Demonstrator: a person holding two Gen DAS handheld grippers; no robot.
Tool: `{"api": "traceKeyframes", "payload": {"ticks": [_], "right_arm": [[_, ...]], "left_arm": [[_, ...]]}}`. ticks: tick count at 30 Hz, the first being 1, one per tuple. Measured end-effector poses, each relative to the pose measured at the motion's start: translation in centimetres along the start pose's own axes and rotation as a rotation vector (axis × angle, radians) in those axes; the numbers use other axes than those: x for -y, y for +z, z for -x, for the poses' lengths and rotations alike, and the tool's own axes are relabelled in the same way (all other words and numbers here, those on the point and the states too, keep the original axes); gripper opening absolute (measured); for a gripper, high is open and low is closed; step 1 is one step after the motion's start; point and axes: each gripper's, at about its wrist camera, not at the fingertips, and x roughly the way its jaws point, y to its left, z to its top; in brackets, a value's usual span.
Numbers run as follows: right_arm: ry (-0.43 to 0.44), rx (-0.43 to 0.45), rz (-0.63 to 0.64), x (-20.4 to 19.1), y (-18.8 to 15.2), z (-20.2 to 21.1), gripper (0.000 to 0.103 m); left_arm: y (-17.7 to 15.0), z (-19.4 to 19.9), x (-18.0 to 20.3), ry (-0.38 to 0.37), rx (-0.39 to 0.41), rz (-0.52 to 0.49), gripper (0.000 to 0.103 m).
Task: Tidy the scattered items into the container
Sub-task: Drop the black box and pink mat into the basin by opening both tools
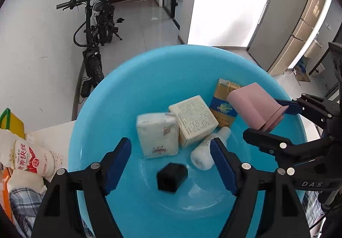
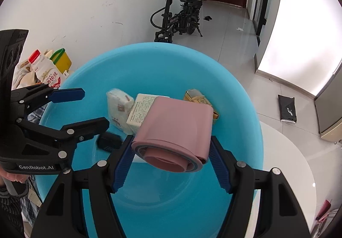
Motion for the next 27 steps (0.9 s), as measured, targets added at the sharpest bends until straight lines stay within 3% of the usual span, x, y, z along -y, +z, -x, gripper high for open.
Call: {"api": "traceKeyframes", "payload": {"ticks": [27], "right_arm": [[-0.036, -0.026, 0.016, 0.0, 0.2, -1.2, 0.067]], "left_arm": [[-1.2, -0.7, 0.4, 0.034, -0.018, -0.020, 0.078]]}}
